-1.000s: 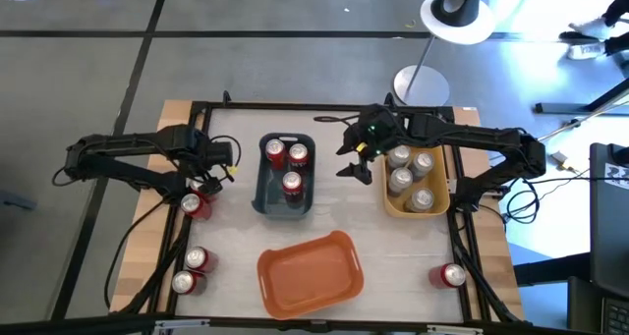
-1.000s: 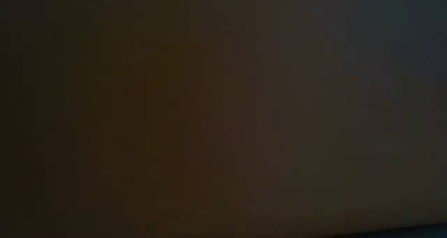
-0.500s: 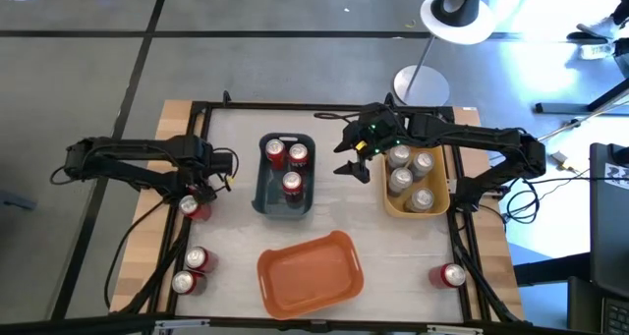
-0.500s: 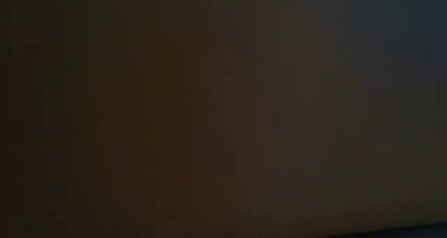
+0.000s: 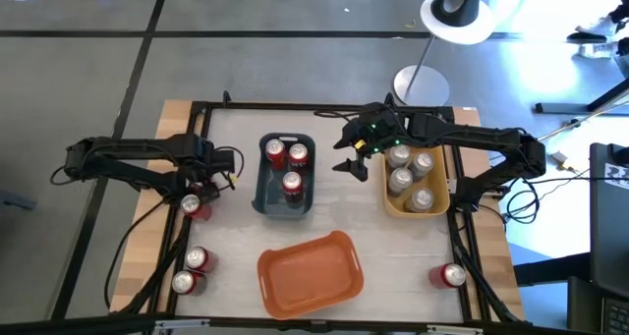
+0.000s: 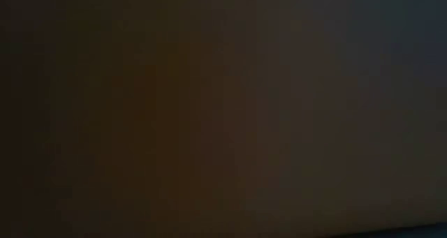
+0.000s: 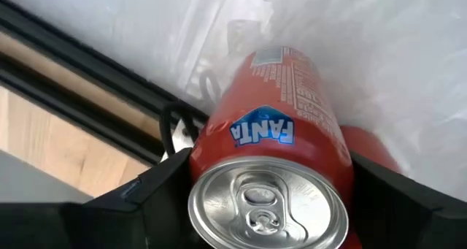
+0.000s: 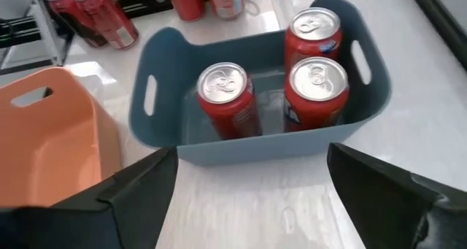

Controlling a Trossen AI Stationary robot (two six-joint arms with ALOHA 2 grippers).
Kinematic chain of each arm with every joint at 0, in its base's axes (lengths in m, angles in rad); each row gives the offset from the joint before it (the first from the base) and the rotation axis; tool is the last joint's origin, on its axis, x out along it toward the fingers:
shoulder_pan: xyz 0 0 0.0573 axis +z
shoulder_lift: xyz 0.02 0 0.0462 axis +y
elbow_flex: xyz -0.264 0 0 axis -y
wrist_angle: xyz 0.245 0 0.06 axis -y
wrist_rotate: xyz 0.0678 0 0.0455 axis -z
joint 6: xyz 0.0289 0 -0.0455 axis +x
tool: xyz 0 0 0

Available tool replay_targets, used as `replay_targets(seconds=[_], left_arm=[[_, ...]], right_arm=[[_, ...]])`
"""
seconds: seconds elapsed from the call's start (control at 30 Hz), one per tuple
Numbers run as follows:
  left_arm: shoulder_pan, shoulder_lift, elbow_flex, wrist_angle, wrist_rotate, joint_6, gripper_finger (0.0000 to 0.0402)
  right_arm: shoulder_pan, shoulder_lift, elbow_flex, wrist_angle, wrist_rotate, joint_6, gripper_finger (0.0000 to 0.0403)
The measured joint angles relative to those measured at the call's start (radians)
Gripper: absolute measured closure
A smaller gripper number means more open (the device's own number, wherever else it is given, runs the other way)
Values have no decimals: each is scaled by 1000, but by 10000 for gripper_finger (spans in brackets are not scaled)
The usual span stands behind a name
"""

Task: Sort soda cans
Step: Put the orange soda can into the blue bin

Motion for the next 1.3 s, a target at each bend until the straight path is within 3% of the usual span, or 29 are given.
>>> replay_targets(seconds=[0.27,0.53,0.7,1.0,1.3], left_arm=[[0,0,60,19,-4,-3,112],[-10,0,294,34,-7,-18,112],[-14,1,399,168,-16,16,112],[-60,14,410,379,-12,82,112],[-101,71,410,475,-12,133,112]], right_arm=[[-1,0,0,0,104,38,52],[-1,0,0,0,128,36,52],[-1,1,0,32,132,40,52],[0,12,1,160,126,109,52],[62,120,1,495,53,134,62]])
